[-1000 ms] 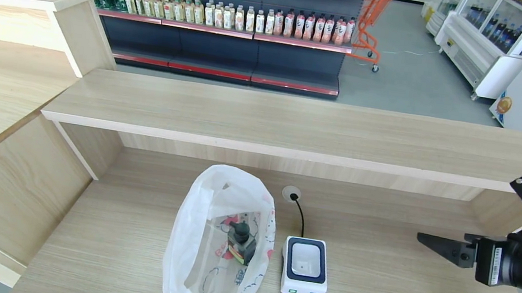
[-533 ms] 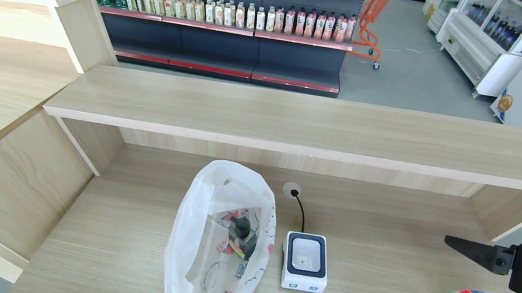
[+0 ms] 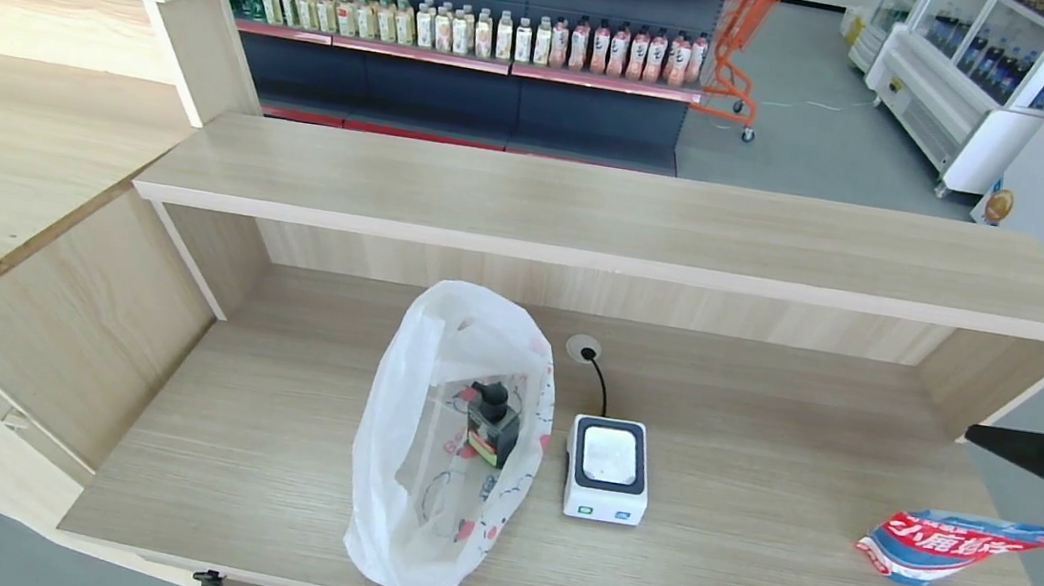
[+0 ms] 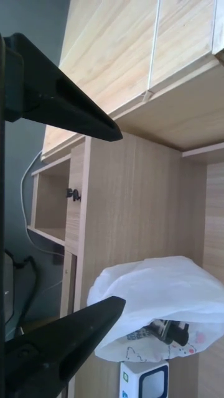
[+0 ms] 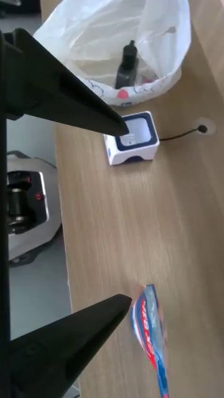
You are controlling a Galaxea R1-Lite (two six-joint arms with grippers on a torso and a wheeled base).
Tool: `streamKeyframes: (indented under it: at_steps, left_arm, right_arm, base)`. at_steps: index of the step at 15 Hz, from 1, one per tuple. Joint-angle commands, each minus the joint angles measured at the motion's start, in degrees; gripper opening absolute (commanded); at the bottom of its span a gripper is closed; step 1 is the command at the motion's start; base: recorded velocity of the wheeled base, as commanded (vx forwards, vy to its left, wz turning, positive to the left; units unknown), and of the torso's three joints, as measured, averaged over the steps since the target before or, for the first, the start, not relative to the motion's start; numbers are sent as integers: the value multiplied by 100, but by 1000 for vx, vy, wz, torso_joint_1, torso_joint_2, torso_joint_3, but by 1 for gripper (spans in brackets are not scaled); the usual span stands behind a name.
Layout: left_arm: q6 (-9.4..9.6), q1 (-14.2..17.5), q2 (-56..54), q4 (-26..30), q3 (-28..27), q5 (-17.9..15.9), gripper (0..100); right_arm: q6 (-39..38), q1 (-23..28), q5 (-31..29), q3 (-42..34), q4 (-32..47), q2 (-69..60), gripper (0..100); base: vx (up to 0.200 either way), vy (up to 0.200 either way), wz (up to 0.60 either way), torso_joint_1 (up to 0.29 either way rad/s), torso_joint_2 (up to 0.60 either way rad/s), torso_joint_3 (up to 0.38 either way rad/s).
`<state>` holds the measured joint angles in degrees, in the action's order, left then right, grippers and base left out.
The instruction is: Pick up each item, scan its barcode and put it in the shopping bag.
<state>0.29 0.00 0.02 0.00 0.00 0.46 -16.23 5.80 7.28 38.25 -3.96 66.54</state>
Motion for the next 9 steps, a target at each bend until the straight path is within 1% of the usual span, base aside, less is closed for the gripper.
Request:
streamKeyframes:
  at_steps: [1, 2, 4, 5, 6, 8, 9]
  left_arm:
    - [6, 0, -2, 0, 0, -2, 100]
    - [6, 9, -2, 0, 0, -2, 100]
    - [6, 0, -2, 0, 0, -2, 100]
    - [-3, 0, -2, 0, 0, 6, 100]
    - [-3, 0, -2, 0, 0, 6, 100]
    - [6, 0, -2, 0, 0, 6, 100]
    - [-3, 0, -2, 0, 0, 6, 100]
  right_arm:
    - [-355, 554, -86, 314, 256, 334, 100]
    - [-680, 694, -218, 516, 590, 404, 100]
    - [-1427, 879, -332, 947, 1530, 439, 100]
    - [-1621, 949, -359, 1070, 1917, 448, 100]
    - [-1700, 984, -411, 1114, 2049, 457, 100]
    - [-2042, 1002, -930, 1105, 2154, 668, 100]
    - [-2139, 1002, -1299, 1096, 2154, 870, 100]
  base:
    - [0, -200, 0, 7, -2, -2]
    - [0, -200, 0, 2, 7, 2]
    - [0, -200, 0, 15, 2, 5]
    - [0, -200, 0, 7, 2, 2]
    - [0, -200, 0, 2, 2, 2]
    - [0, -200, 0, 2, 0, 0]
    - [0, 0, 0, 0, 0, 0]
